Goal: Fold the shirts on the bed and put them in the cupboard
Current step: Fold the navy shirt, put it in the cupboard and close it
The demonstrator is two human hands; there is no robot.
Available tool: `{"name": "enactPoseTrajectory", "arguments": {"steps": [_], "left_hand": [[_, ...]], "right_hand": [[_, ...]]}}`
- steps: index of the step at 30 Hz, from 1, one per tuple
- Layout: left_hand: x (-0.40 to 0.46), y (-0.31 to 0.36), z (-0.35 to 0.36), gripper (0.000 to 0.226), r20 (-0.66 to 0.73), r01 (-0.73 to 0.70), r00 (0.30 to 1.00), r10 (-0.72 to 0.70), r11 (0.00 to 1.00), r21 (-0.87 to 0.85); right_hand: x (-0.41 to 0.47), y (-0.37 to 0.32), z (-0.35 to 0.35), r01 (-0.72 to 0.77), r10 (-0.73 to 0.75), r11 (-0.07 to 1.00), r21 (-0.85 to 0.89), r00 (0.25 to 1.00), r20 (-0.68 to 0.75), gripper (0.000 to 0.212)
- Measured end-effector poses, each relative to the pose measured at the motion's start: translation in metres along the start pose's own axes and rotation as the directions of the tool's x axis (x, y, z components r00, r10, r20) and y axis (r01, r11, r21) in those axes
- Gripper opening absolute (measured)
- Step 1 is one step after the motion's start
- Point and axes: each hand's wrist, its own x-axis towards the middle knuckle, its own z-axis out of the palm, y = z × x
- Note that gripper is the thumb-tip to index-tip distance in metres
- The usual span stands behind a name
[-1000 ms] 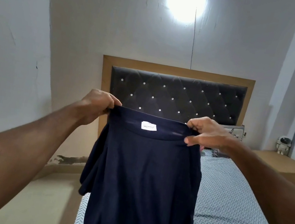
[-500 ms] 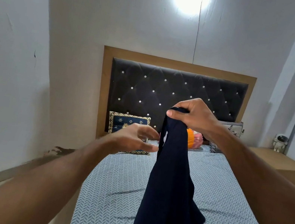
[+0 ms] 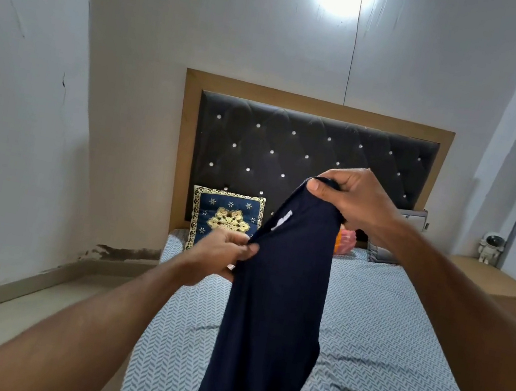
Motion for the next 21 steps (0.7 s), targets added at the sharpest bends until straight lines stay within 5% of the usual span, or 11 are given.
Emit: {"name": "enactPoseTrajectory", "arguments": {"steps": [5,9,12,14,16,18,21], "left_hand": [[-0.005,0.012,-0.041,0.027,-0.195,-0.099,0.975,0.11,0.993,0.066],[-0.019,0.039,-0.072,0.026,-0.075,-0.065,0.992,0.099,0.928,0.366],[-0.025,0.049,-0.084,0.012,0.0,-0.031,0.998,0.064,0.487,0.873],[-0.027,0.049,-0.087,0.015,-0.101,0.041,0.985,0.139,0.383,0.923],[-0.027,0.04,-0.091,0.016,-0.255,0.121,0.948,0.191,0.526,0.842],[-0.026,0.026,-0.091,0.011,-0.323,0.133,0.939,0.116,0.744,0.655],[-0.021,-0.009,-0.062,0.03,-0.145,0.133,0.985,-0.09,0.938,0.321]], "right_hand": [[-0.009,0.038,-0.011,-0.091,0.096,0.98,-0.175,0.995,0.022,0.024],[-0.029,0.05,-0.01,-0.245,0.293,0.954,-0.171,0.879,0.377,0.013],[-0.035,0.064,-0.01,-0.216,0.445,0.842,-0.495,0.797,0.408,0.059],[-0.037,0.067,-0.01,-0.188,0.47,0.768,-0.612,0.814,0.34,0.046],[-0.042,0.074,-0.018,-0.245,0.438,0.792,-0.559,0.866,0.242,0.021],[-0.046,0.084,-0.021,-0.356,0.432,0.876,-0.326,0.88,0.2,0.011],[-0.056,0.086,-0.018,-0.367,0.389,0.919,-0.144,0.903,0.182,0.013]]}}
